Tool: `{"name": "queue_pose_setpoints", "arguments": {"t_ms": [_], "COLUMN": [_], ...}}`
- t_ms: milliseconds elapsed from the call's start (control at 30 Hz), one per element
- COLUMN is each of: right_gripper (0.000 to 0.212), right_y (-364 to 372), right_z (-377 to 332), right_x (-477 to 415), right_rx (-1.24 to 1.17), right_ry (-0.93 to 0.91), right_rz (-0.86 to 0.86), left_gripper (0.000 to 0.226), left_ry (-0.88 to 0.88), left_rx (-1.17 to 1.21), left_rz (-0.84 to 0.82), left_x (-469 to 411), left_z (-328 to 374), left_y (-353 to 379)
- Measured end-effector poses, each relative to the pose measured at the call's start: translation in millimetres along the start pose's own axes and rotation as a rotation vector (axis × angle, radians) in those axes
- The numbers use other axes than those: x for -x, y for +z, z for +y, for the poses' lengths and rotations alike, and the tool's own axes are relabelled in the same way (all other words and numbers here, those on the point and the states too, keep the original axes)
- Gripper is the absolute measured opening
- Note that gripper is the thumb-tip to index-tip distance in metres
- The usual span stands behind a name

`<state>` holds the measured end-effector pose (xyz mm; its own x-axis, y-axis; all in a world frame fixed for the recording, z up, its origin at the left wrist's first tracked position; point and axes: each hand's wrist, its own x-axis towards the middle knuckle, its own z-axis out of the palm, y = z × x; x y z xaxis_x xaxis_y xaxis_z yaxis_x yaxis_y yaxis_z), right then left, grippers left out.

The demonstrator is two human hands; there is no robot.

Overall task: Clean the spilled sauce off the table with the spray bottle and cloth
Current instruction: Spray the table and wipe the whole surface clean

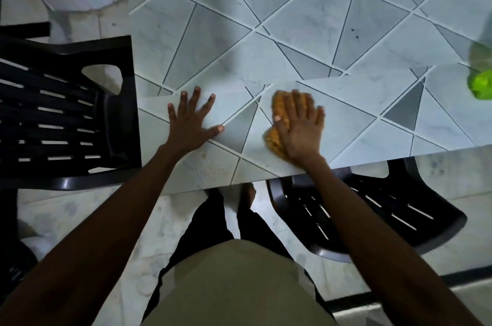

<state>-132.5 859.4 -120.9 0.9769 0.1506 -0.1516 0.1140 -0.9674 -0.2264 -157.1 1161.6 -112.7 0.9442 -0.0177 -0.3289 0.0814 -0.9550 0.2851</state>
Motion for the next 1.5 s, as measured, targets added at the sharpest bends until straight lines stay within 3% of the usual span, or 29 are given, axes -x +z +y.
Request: {"name": "queue_pose_setpoints", "arguments": {"t_ms": [67,133,267,467,600,667,800,867,1033,1100,1233,1333,1400,1500], "right_gripper": [0.066,0.066,0.064,0.064,0.059,0.060,0.062,0.062,0.067,0.067,0.063,0.063,0.059,0.059], "right_y": [-14,-21,-4,30,24,18,3,-3,4,13,39,52,52,33], "right_z": [50,75,43,-82,-99,-79,-18,-3,-48,-92,-183,-191,-163,-112], "right_x": [1,16,67,104,67,49,30,36,37,31,62,112,132,124], "right_rx": [-0.017,-0.016,0.034,0.029,0.037,0.054,-0.009,-0.023,-0.054,-0.033,0.025,0.043,0.055,0.055], "right_ry": [0.142,0.161,0.148,-0.303,-0.464,-0.401,0.001,0.054,0.201,0.142,-0.239,-0.470,-0.483,-0.248], "right_rz": [-0.005,0.005,0.014,-0.049,-0.127,-0.104,-0.021,-0.018,0.002,-0.012,-0.021,-0.105,-0.121,-0.107], "left_gripper": [0.093,0.092,0.091,0.087,0.081,0.079,0.075,0.073,0.059,0.057,0.061,0.060,0.057,0.054], "left_ry": [0.004,0.008,0.009,0.025,0.098,0.118,0.129,0.154,0.167,0.125,0.161,0.217,0.243,0.270], "left_rx": [0.007,0.004,0.005,-0.032,-0.019,0.013,0.056,0.104,0.175,0.125,0.033,0.073,0.088,0.091], "left_rz": [0.009,0.011,0.010,-0.014,-0.020,-0.034,-0.038,-0.049,0.131,0.182,0.135,0.137,0.173,0.185], "left_x": [1,1,1,-3,-2,0,2,3,19,28,40,40,41,43], "left_z": [-1,-1,-3,-6,-20,-25,-23,-27,-60,-76,-107,-116,-121,-125], "left_y": [0,2,3,-1,-10,-13,-15,-20,-35,-38,-34,-31,-28,-28]}}
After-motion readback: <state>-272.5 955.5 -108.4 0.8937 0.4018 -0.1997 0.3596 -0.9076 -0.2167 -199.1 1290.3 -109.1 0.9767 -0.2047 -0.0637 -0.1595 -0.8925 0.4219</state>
